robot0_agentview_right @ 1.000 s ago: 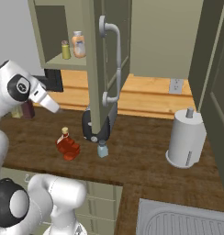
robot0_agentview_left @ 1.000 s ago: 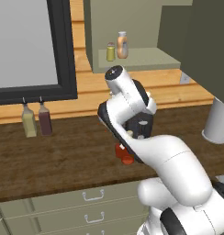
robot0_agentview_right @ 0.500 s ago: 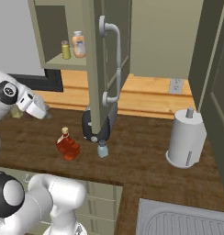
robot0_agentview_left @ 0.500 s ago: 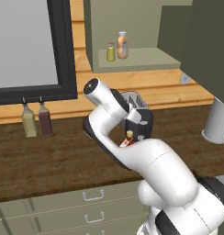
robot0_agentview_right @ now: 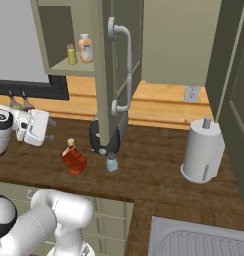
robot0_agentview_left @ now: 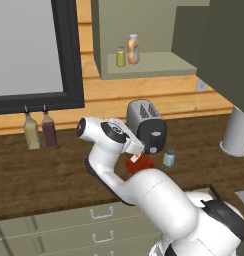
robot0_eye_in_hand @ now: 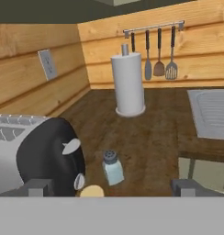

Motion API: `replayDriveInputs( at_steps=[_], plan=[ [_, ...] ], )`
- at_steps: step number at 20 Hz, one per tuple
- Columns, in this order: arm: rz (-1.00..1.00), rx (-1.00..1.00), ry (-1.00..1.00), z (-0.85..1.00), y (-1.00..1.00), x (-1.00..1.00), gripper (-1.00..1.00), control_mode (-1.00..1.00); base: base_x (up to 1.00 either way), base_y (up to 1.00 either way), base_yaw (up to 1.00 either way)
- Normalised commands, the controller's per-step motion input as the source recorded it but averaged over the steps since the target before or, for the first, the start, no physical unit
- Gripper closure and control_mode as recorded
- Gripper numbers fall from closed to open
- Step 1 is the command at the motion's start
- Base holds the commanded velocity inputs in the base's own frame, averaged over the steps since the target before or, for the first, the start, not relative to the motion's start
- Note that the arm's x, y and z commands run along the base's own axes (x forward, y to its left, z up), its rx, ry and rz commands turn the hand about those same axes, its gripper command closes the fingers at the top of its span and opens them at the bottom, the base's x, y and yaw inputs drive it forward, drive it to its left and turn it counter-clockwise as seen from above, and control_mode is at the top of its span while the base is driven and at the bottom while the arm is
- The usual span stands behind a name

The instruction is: Put the shaker and condiment bottle from the counter next to their counterparts in the cabinet.

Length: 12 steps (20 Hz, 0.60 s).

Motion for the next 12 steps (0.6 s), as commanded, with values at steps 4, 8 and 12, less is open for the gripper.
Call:
replayDriveInputs(
  at_steps=[4,8,12],
  plan=[
    [-0.29,-0.11,-0.17,-0.27,0.0,0.01,-1.0,-1.0,0.0,0.0,0.0],
    [0.0,0.0,0.0,-0.02,-0.01,0.0,-1.0,-1.0,0.0,0.0,0.0],
    [-0.07,0.0,0.0,-0.23,-0.22,0.0,-1.0,-1.0,0.0,0.0,0.0]
  ],
)
